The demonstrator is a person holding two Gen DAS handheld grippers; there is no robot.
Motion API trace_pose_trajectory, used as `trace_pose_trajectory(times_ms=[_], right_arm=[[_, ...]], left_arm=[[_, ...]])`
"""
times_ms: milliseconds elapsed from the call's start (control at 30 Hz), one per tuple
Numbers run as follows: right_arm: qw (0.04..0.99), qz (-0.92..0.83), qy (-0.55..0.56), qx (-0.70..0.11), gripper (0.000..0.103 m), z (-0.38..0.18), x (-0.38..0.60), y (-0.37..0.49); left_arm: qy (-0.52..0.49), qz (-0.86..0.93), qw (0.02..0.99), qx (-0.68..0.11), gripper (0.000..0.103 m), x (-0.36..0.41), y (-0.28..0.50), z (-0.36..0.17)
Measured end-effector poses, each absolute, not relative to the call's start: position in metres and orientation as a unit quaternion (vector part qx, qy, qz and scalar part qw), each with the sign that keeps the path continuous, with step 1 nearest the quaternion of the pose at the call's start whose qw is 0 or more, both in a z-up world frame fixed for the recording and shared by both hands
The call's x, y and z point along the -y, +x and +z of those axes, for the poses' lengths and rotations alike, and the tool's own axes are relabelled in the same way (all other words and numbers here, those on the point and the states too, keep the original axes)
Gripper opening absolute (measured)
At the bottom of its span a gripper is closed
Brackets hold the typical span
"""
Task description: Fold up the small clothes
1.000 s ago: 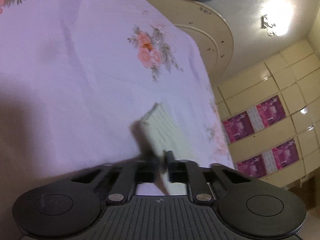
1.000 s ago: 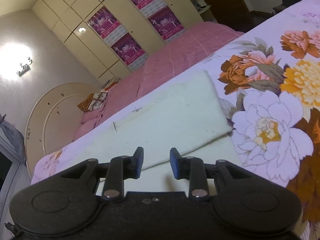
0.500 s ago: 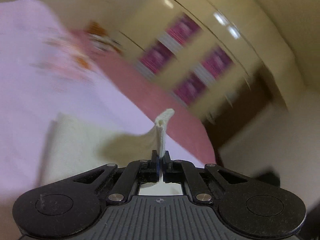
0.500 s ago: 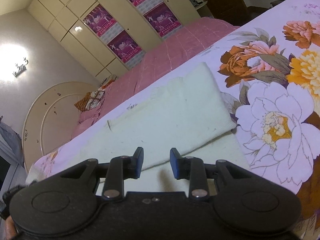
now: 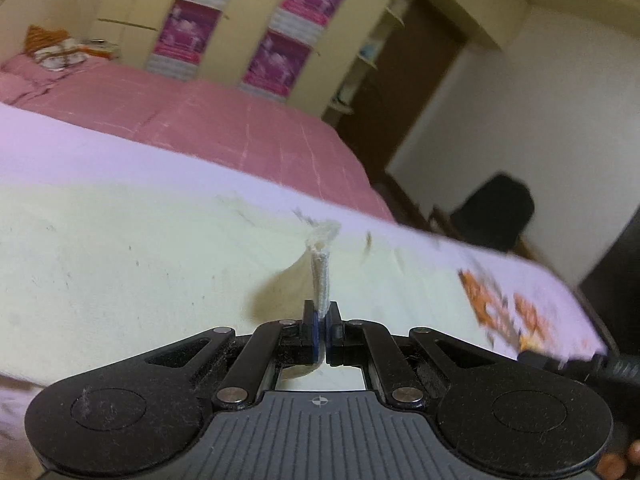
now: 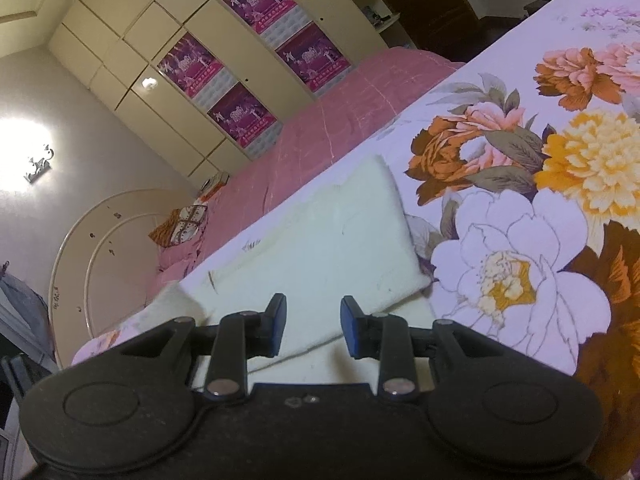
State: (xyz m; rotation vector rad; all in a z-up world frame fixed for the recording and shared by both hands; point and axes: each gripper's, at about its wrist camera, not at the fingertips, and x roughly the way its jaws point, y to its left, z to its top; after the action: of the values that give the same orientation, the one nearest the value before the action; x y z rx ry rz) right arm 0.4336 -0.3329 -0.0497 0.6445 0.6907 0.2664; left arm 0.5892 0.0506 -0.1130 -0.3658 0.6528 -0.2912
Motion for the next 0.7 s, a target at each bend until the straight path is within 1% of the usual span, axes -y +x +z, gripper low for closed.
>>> trace_pose_trajectory(times_ms=[133,167,200,233,267,333,400,600,667,700], right_arm=[[0.871,0.147,0.317,-0.345,0.038,-0.051,0.326,0.441],[0.868,0.15,0.317,-0.351,0.04,-0.052,0.323,0.443],[0.865,0.154,0.317,-0.356,0.043,-0.053,0.319,0.445],[0.863,0.16,0.317,-0.359,0.044,-0.054,0.313,0.448],[0.861,0.166,0.316,-0.362,0.044,-0.054,0.308,0.451],[0.856,0.177,0.318,-0.368,0.044,-0.057,0.298,0.456],[0.849,0.186,0.322,-0.376,0.044,-0.061,0.288,0.463],[0.828,0.206,0.325,-0.408,0.044,-0.079,0.255,0.478],[0.831,0.206,0.315,-0.409,0.044,-0.082,0.245,0.481],[0.833,0.207,0.311,-0.407,0.043,-0.082,0.242,0.482]], left_arm=[[-0.115,-0.14,0.917,-0.356,0.004,-0.015,0.595,-0.119],[-0.099,-0.138,0.921,-0.35,0.017,-0.009,0.589,-0.117],[-0.098,-0.15,0.922,-0.344,0.045,-0.007,0.584,-0.113],[-0.104,-0.16,0.922,-0.338,0.058,-0.007,0.579,-0.108],[-0.099,-0.153,0.927,-0.327,0.069,-0.008,0.572,-0.101],[-0.078,-0.137,0.942,-0.297,0.069,-0.014,0.549,-0.086],[-0.093,-0.118,0.944,-0.294,0.069,-0.033,0.53,-0.081],[-0.129,0.008,0.939,-0.318,0.068,-0.124,0.476,-0.102],[-0.157,0.035,0.931,-0.328,0.068,-0.147,0.473,-0.112],[-0.171,0.032,0.931,-0.321,0.068,-0.155,0.472,-0.113]])
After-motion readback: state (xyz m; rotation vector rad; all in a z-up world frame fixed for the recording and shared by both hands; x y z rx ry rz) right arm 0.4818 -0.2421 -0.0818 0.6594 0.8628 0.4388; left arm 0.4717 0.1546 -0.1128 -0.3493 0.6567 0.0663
